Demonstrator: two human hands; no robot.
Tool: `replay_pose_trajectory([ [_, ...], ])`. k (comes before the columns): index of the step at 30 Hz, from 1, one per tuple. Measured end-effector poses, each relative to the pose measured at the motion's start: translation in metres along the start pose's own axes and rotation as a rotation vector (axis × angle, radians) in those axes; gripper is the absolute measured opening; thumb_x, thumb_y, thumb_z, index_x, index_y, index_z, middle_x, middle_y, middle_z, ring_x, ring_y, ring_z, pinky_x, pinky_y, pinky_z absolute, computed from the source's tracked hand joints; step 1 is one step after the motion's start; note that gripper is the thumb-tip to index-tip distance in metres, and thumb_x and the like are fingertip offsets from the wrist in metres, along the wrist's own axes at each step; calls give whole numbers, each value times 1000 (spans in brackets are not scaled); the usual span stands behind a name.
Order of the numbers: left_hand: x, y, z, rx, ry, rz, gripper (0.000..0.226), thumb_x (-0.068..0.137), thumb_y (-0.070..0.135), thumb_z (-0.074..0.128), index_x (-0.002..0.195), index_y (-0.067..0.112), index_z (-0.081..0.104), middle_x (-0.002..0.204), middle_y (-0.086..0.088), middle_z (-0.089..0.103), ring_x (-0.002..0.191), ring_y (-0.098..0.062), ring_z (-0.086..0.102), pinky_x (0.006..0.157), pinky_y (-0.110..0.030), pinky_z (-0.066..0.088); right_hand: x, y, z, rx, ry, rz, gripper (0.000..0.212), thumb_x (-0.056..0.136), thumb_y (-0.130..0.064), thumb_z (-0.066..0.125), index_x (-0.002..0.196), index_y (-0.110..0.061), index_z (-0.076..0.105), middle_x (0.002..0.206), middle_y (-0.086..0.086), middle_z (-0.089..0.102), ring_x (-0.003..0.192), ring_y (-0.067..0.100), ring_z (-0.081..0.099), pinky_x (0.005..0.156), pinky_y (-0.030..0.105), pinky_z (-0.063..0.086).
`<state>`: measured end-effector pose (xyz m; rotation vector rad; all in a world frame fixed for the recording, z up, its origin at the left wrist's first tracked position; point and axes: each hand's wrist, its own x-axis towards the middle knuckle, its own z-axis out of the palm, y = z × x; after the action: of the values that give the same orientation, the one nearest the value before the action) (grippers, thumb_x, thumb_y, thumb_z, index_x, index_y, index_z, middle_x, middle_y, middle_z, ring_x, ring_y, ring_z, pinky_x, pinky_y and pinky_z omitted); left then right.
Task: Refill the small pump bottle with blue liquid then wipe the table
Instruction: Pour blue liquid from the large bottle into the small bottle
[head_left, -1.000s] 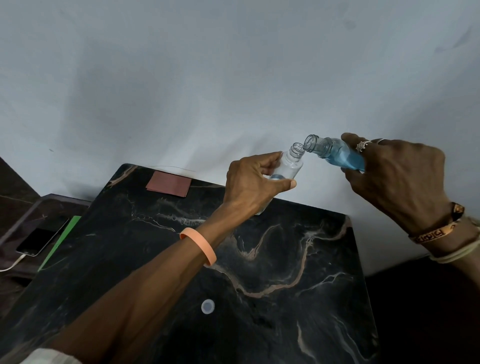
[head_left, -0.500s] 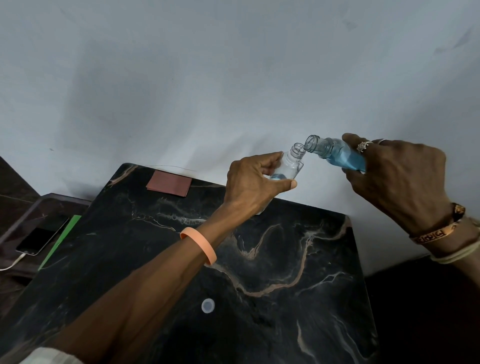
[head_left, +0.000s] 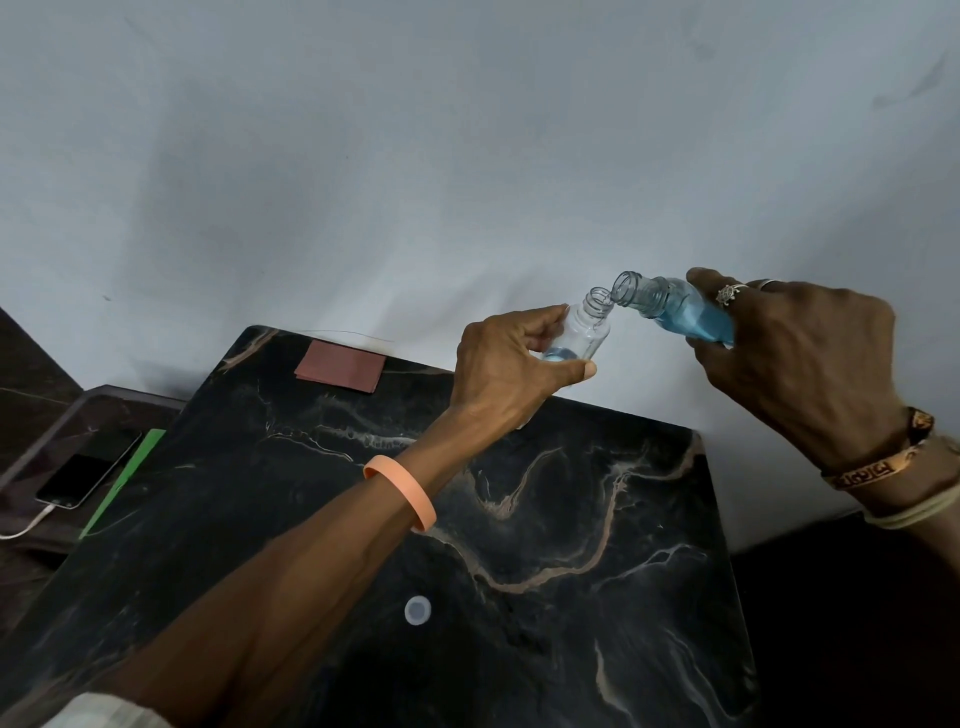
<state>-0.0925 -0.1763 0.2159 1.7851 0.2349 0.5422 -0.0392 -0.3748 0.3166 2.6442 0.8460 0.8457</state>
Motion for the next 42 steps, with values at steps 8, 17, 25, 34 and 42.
replay_pose_trajectory([
  [8,0,-1,0,-3,9,6,63,61,30,93,119,22,71,107,9,75,88,6,69,85,-26,58,0,0,-1,13,1,-4,47,81,-24,74,126,-17,66,72,15,68,59,40,61,53,27,30],
  [17,0,-3,0,-13,15,4,62,60,30,93,118,23,72,106,11,75,87,4,69,86,-30,59,0,-1,-1,12,0,-8,47,82,-25,73,127,-16,66,73,15,68,59,40,61,54,27,28],
  [25,1,-4,1,-15,8,11,61,60,32,93,117,25,72,105,12,75,87,4,69,85,-31,60,0,0,-2,12,-3,-6,46,81,-23,73,126,-15,67,71,15,67,59,40,61,54,26,26],
  [34,1,-6,2,-23,8,24,61,60,33,93,117,27,72,104,15,75,86,7,69,83,-29,60,0,1,-1,9,-3,1,46,82,-24,72,126,-16,66,72,15,67,59,40,61,54,27,27],
  [42,0,-6,2,-40,9,19,60,60,31,94,115,27,73,104,18,73,84,8,68,83,-27,60,0,1,0,5,-4,-6,50,80,-24,74,129,-16,65,77,16,70,62,39,63,54,27,30],
])
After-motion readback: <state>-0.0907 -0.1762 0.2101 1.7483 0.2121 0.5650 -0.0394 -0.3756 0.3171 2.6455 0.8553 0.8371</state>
